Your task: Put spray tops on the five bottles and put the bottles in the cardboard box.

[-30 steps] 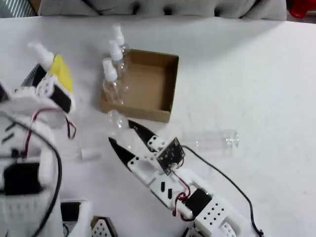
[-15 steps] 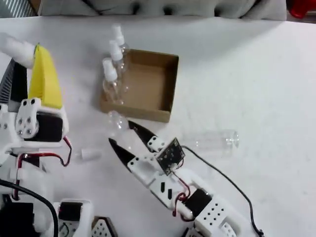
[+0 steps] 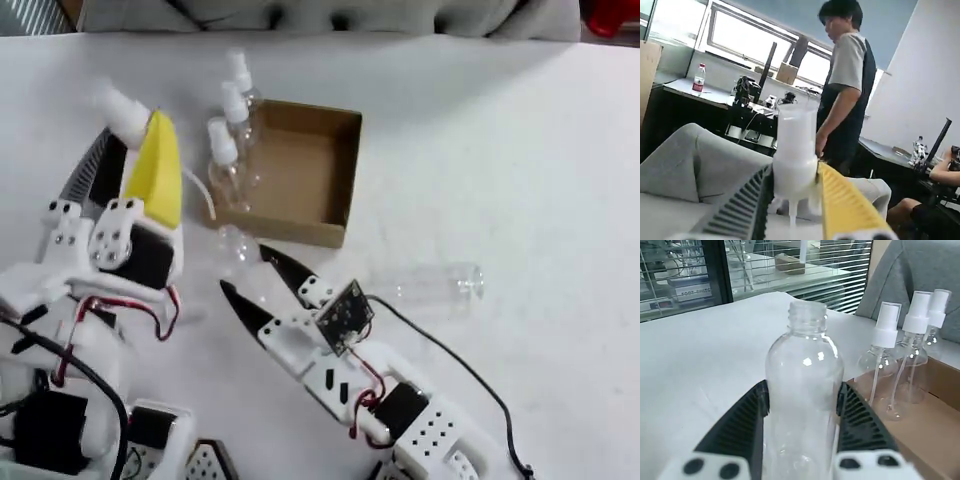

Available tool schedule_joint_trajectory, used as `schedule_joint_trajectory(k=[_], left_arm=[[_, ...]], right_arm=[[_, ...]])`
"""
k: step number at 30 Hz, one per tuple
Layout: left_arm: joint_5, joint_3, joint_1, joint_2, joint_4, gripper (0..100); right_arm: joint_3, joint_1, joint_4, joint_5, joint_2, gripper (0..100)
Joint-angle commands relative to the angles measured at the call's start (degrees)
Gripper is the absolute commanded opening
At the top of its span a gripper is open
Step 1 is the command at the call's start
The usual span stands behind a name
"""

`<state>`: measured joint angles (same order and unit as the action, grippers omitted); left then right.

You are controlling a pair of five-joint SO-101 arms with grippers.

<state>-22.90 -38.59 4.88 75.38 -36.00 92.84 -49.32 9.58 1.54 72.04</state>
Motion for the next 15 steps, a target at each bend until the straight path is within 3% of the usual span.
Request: schedule_joint_trajectory(k=[1,9,15], left_arm=[[-0.7,0.4,0.7,0.7,0.0,2],[-1.0,-1.1,0.7,0.8,-0.5,2],[-5.5,-1.3,0.7,0.7,-1.4,2]], right_arm=[[-0.4,-0.4,1.5,0.4,0.9,1.6],[-0.4,-0.4,1.5,0.4,0.9,1.6],[-0.4,-0.4,1.5,0.4,0.9,1.6]])
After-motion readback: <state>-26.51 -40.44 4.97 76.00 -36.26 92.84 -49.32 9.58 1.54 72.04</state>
